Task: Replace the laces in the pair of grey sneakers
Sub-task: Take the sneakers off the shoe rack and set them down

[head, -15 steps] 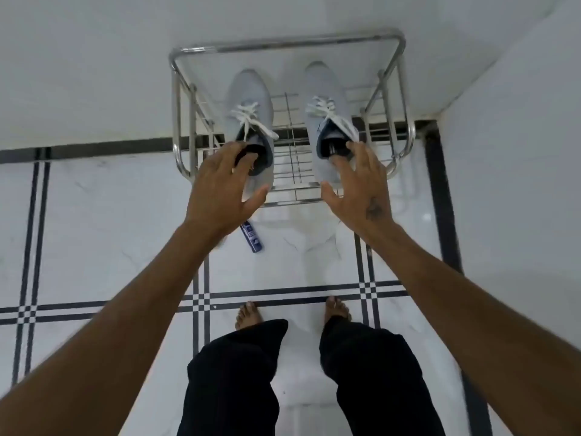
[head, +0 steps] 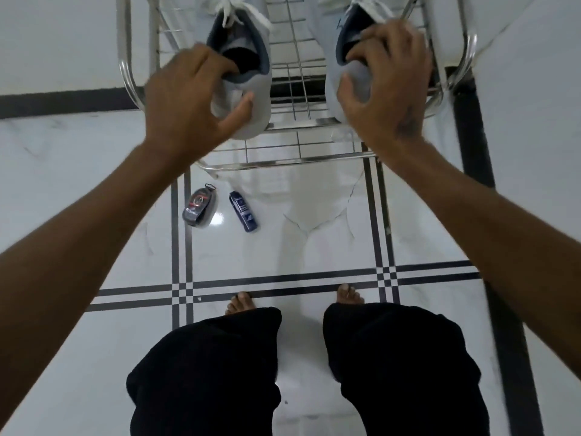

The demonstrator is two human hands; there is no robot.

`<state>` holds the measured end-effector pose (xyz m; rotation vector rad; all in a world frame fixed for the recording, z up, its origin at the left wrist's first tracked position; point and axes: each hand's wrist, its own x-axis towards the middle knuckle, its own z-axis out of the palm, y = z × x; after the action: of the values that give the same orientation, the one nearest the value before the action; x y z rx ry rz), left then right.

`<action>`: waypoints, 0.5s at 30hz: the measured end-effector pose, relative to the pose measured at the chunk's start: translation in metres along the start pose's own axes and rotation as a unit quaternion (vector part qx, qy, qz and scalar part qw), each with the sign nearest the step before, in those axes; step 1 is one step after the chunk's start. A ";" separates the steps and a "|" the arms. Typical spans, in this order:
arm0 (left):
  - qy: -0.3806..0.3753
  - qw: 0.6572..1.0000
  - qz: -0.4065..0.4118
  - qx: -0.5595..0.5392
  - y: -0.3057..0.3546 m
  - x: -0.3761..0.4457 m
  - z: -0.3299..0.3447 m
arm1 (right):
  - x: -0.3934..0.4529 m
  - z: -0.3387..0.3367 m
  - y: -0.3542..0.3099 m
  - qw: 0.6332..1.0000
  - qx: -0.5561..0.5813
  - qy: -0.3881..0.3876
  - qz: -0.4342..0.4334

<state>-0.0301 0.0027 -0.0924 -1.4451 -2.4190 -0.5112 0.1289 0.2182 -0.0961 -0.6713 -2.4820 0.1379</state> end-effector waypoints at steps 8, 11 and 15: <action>0.086 0.995 0.040 0.014 -0.006 0.011 0.006 | 0.020 0.015 -0.004 0.999 0.014 0.051 -0.009; 0.085 0.996 0.020 0.015 -0.006 0.006 0.007 | 0.014 0.017 -0.007 0.999 0.022 0.049 -0.008; 0.089 0.996 0.020 0.012 -0.002 0.000 0.007 | 0.004 0.018 -0.005 0.998 0.029 0.047 -0.021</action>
<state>-0.0323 0.0044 -0.0989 -1.3723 -2.2463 -0.5732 0.1140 0.2168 -0.1077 -0.5876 -2.3899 0.1587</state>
